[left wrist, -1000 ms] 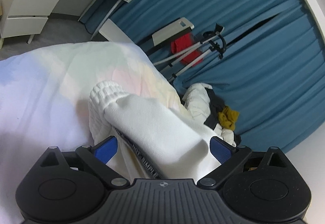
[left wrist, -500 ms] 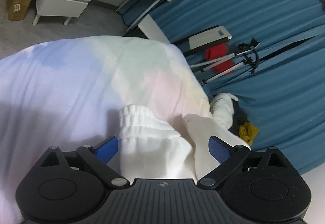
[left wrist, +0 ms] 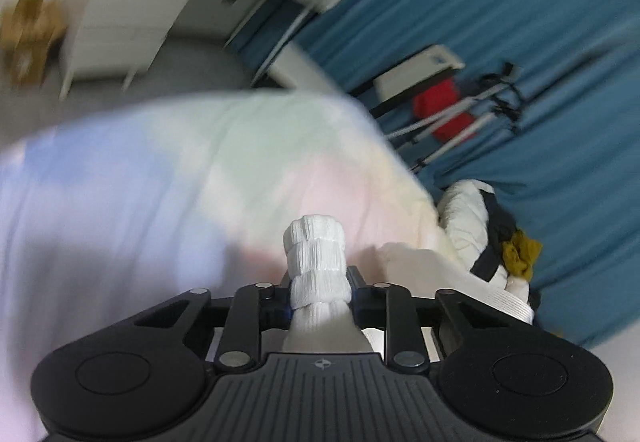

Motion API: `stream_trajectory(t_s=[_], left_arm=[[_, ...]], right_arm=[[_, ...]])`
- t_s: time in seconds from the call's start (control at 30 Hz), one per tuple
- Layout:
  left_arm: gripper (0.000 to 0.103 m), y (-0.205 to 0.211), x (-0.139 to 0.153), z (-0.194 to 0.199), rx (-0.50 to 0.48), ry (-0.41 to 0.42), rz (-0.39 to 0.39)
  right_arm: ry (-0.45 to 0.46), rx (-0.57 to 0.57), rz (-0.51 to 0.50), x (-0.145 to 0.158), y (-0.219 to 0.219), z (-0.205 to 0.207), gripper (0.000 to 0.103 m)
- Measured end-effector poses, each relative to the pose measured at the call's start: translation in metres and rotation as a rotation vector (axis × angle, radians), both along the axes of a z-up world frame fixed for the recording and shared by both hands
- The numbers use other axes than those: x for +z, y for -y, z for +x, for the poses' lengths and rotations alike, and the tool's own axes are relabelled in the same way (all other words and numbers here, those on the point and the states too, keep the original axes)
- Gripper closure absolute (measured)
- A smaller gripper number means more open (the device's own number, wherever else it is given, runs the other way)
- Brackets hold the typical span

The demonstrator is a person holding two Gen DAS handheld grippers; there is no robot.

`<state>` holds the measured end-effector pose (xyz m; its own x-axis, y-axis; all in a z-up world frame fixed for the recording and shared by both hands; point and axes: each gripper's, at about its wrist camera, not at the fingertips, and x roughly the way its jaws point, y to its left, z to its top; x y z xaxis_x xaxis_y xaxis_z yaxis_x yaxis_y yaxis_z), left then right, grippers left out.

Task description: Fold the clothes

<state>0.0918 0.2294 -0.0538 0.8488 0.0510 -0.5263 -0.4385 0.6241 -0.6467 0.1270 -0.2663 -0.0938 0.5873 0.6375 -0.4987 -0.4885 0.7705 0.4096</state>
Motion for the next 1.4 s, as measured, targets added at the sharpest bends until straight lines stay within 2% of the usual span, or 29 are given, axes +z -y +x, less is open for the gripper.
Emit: stream_trajectory(t_s=[0.07, 0.13, 0.23, 0.3, 0.37, 0.43, 0.6, 0.7, 0.8, 0.87, 0.9, 1.03, 1.13, 1.27, 1.37, 1.4], left_arm=[[0.081, 0.009, 0.017, -0.009, -0.014, 0.008, 0.069], [0.081, 0.009, 0.035, -0.019, 0.001, 0.018, 0.102], [0.081, 0.001, 0.054, -0.035, 0.061, -0.012, 0.168], [0.082, -0.005, 0.055, -0.041, 0.072, -0.078, 0.213], [0.082, -0.007, 0.048, -0.039, 0.060, -0.159, 0.255], [0.081, -0.003, 0.038, -0.029, 0.038, -0.275, 0.307], [0.079, 0.001, 0.021, -0.016, -0.019, -0.402, 0.369], [0.077, 0.008, 0.022, -0.017, -0.049, -0.396, 0.388], [0.074, 0.006, 0.024, -0.023, -0.060, -0.373, 0.368], [0.059, 0.003, 0.026, -0.025, -0.078, -0.361, 0.342], [0.055, 0.004, 0.030, -0.027, -0.093, -0.354, 0.335], [0.037, 0.006, 0.049, -0.037, -0.129, -0.296, 0.378], [0.019, 0.014, 0.072, -0.050, -0.158, -0.200, 0.457], [0.009, 0.025, 0.100, -0.058, -0.243, -0.079, 0.610], [0.007, 0.029, 0.098, -0.033, -0.328, -0.086, 0.701], [0.007, 0.029, 0.095, -0.020, -0.351, -0.099, 0.707]], right_arm=[[-0.014, -0.076, -0.049, -0.008, -0.001, 0.006, 0.039], [-0.056, -0.133, -0.080, -0.015, 0.002, 0.013, 0.039], [-0.069, -0.224, -0.135, -0.021, 0.010, 0.013, 0.039], [-0.070, -0.274, -0.164, -0.024, 0.015, 0.015, 0.040], [-0.092, -0.289, -0.149, -0.029, 0.016, 0.020, 0.040], [-0.118, -0.297, -0.138, -0.035, 0.016, 0.025, 0.040], [-0.144, -0.286, -0.221, -0.051, 0.003, 0.035, 0.040], [-0.141, -0.286, -0.229, -0.051, 0.001, 0.036, 0.040], [-0.139, -0.290, -0.210, -0.048, 0.003, 0.034, 0.040], [-0.141, -0.291, -0.198, -0.046, 0.005, 0.033, 0.040], [-0.142, -0.291, -0.192, -0.045, 0.006, 0.032, 0.040], [-0.142, -0.296, -0.173, -0.040, 0.007, 0.030, 0.040], [-0.146, -0.308, -0.147, -0.037, 0.011, 0.030, 0.040], [-0.158, -0.326, -0.111, -0.036, 0.015, 0.033, 0.040], [-0.176, -0.333, -0.086, -0.037, 0.016, 0.036, 0.040], [-0.181, -0.334, -0.080, -0.038, 0.016, 0.037, 0.040]])
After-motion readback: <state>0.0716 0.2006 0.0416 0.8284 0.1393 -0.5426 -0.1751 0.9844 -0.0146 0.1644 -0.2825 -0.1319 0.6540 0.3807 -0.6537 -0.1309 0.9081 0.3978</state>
